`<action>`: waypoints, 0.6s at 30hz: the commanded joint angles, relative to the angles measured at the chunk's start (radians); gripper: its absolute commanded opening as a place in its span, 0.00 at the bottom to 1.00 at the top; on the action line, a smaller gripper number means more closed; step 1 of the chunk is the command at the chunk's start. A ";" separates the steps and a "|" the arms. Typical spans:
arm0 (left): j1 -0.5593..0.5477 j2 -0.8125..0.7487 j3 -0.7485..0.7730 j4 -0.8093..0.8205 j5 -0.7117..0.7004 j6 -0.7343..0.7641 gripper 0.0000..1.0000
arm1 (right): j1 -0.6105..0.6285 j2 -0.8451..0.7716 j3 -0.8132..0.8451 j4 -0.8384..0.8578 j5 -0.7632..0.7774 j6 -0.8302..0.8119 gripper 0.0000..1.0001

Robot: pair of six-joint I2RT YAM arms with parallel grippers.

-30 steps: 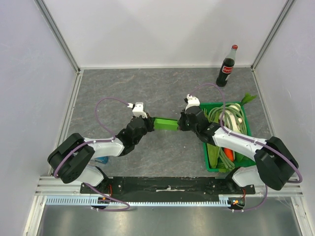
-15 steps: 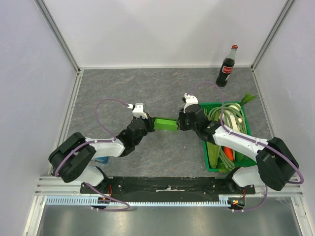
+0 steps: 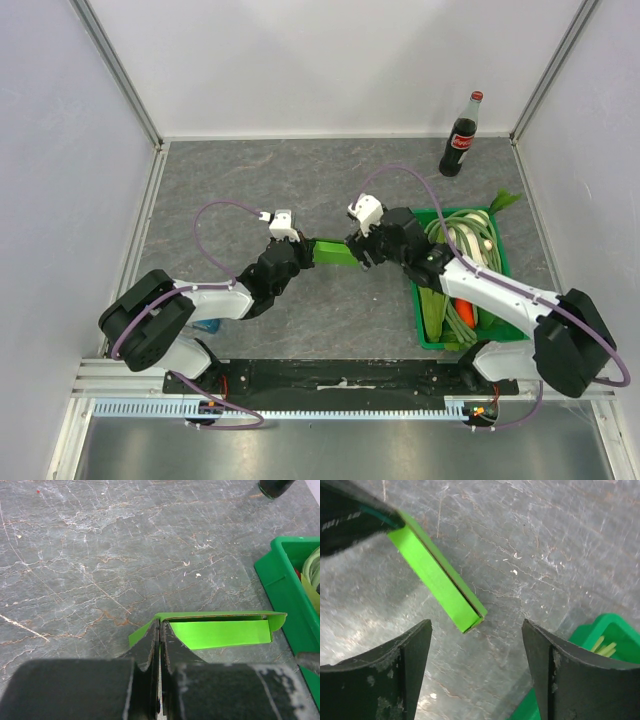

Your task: Fold the paper box

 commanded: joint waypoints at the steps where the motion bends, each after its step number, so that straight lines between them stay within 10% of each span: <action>1: -0.014 0.032 -0.026 -0.132 0.000 0.002 0.02 | 0.006 -0.099 -0.153 0.318 -0.113 -0.333 0.82; 18: -0.013 0.043 -0.028 -0.128 -0.023 0.008 0.02 | 0.142 -0.066 -0.339 0.529 -0.162 -0.900 0.98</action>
